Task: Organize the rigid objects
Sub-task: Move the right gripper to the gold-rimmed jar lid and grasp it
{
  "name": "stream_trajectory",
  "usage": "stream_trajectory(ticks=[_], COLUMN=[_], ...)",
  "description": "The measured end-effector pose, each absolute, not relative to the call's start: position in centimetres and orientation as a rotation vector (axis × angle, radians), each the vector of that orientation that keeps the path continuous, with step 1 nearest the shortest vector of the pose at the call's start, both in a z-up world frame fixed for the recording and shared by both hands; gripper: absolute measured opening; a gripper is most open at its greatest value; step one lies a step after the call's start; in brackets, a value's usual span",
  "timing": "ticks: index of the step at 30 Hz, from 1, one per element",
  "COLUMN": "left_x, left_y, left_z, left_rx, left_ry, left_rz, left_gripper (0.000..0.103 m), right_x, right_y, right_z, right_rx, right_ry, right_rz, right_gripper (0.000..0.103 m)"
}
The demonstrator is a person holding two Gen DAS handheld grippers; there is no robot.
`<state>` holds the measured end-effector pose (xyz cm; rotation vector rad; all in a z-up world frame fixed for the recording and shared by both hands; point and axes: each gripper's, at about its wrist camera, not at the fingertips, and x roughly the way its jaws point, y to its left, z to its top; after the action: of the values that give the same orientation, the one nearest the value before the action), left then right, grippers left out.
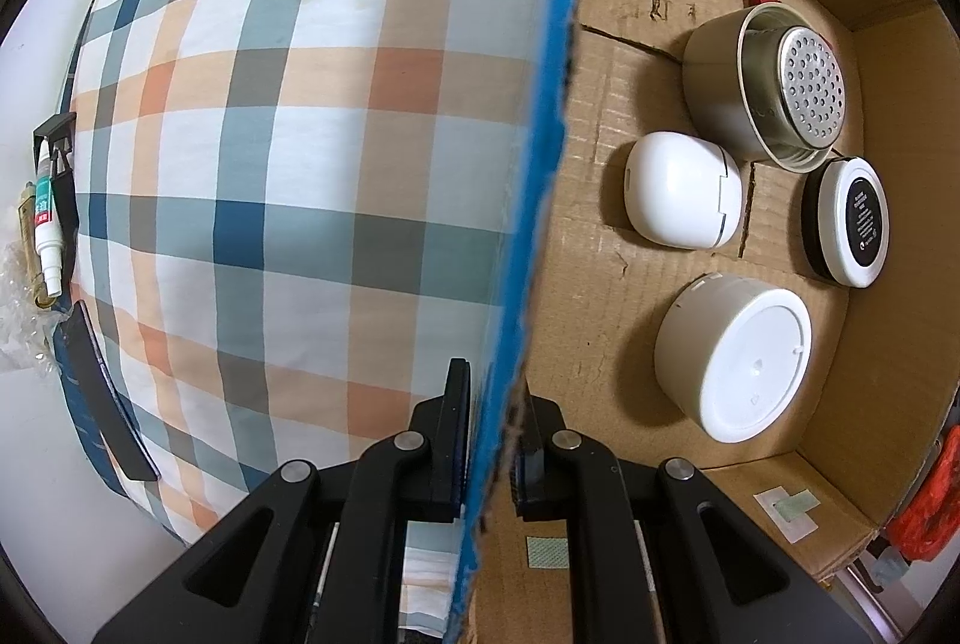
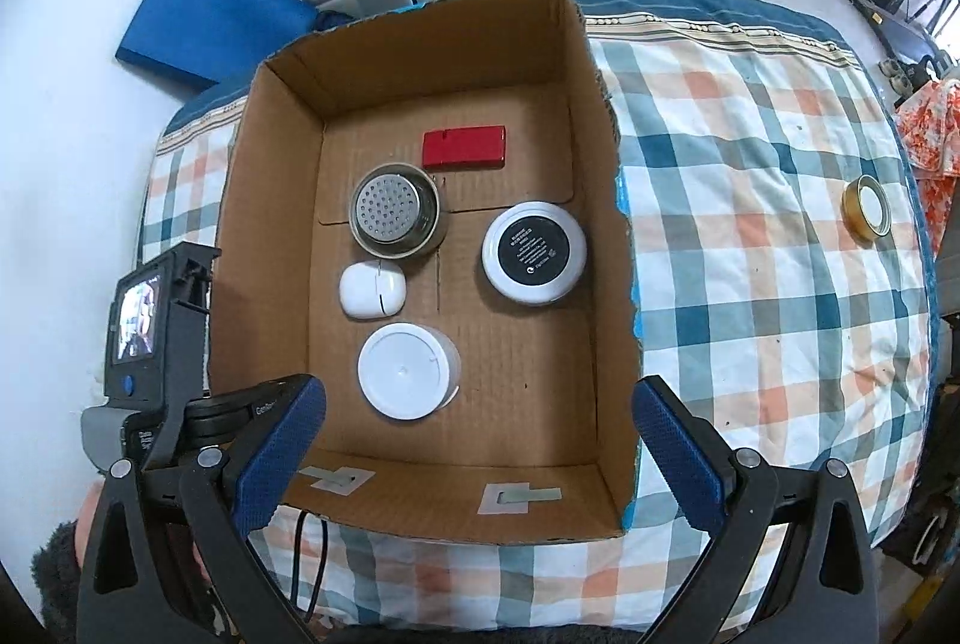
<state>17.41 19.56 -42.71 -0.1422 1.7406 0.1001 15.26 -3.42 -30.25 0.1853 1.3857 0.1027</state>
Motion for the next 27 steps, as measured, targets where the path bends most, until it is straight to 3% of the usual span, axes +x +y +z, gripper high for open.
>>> stream_trajectory(ticks=[13, 21, 27], left_x=[17.9, 18.5, 18.8], left_y=[19.2, 19.4, 19.7], left_z=[-42.9, -42.9, -42.7], left_rx=[-0.136, -0.141, -0.148], left_ry=[1.752, 1.761, 1.769], left_rz=[0.124, 0.158, 0.190], left_gripper=[0.008, 0.008, 0.008], right_x=[16.0, 18.1, 21.0], right_y=[-9.1, -23.9, -34.1], right_z=[-29.5, -31.4, -37.4], right_rx=[0.293, 0.509, 0.615], right_ry=[1.354, 1.162, 1.079], right_rz=[0.037, -0.357, -0.649], right_gripper=[0.103, 0.103, 0.103])
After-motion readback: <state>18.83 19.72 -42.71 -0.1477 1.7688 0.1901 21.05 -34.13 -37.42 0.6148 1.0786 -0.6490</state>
